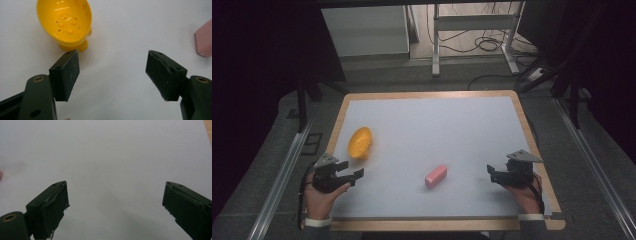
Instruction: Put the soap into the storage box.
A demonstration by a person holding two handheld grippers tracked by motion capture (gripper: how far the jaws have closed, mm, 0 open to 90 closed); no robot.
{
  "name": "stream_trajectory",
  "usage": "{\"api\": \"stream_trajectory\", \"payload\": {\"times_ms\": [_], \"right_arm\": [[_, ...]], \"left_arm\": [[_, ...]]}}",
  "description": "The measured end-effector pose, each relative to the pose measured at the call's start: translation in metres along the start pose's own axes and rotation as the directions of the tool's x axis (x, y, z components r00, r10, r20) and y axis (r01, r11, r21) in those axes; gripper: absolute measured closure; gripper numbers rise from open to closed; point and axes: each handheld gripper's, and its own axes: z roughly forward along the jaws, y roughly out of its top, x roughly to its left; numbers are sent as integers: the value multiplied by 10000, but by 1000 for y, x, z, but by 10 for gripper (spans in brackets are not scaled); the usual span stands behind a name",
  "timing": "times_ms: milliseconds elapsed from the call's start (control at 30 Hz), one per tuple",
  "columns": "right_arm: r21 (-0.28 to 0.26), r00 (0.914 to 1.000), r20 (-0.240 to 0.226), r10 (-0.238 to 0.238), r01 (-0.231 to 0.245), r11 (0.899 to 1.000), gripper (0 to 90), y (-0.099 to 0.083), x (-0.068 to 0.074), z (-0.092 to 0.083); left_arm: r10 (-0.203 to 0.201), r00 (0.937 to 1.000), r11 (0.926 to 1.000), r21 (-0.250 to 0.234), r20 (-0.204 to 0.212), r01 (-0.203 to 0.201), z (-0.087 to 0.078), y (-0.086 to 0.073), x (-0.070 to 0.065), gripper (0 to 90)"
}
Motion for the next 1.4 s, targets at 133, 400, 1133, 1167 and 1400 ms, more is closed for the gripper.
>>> {"api": "stream_trajectory", "payload": {"times_ms": [133,400,1133,1167,1400], "right_arm": [[-137,10000,-3,70,-70,9999,74,1,0,-4],[-325,9998,-52,189,-190,9993,81,1,-3,-13],[-285,9999,-122,-15,12,9996,94,-3,-8,-19],[-301,9999,-134,-18,14,9995,95,-3,-7,-20],[-258,9999,-90,-73,70,9996,100,-3,-8,-19]], "left_arm": [[85,9999,10000,-24,61,-85,-2,0,-2,274],[190,9998,9998,20,-35,-190,-2,2,-5,275],[380,9991,9992,-117,-177,-382,-21,28,-38,282],[380,9991,9992,-117,-177,-382,-21,28,-38,281],[603,9982,9982,41,-1,-603,-21,35,-45,273]]}}
